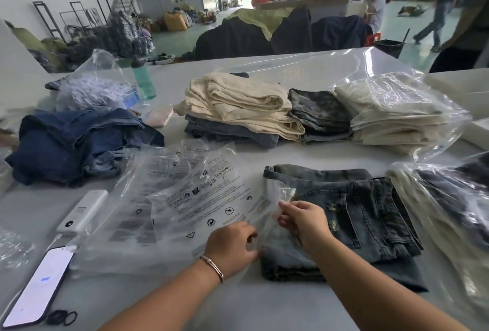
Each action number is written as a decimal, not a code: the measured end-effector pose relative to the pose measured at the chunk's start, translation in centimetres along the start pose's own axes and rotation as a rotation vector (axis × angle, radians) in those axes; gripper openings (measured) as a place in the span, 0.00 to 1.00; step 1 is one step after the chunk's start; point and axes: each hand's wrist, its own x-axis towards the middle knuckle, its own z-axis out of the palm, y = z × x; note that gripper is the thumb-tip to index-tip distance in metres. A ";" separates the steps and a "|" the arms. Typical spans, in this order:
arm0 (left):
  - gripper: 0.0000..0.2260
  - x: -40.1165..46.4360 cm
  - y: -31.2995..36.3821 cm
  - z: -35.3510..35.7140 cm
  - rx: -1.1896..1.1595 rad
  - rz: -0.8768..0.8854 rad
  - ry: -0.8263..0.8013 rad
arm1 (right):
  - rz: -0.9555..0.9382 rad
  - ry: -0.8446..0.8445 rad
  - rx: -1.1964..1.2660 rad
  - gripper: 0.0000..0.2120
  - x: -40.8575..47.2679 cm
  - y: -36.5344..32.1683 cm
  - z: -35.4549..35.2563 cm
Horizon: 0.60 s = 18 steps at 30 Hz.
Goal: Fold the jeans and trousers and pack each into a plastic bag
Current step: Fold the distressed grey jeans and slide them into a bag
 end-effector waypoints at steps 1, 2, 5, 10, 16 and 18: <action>0.15 0.4 0.4 0.2 0.030 0.010 -0.013 | -0.001 0.022 0.007 0.07 0.1 0.1 -0.3; 0.12 0.8 0.8 0.5 0.063 0.018 -0.020 | -0.010 0.048 0.005 0.07 0.2 0.1 -0.6; 0.09 1.8 1.7 0.9 0.018 -0.041 -0.018 | -0.052 0.036 -0.147 0.10 0.3 -0.3 -1.7; 0.11 3.2 3.2 0.8 -0.222 -0.191 -0.024 | -0.006 -0.200 -0.513 0.07 -0.4 -0.5 -1.8; 0.08 4.1 3.5 0.8 -0.543 -0.227 -0.096 | -0.086 -0.048 -0.503 0.06 1.0 -1.6 -3.4; 0.06 4.1 2.8 0.7 -0.499 -0.246 -0.139 | -0.113 0.022 -0.543 0.06 1.8 -1.9 -4.4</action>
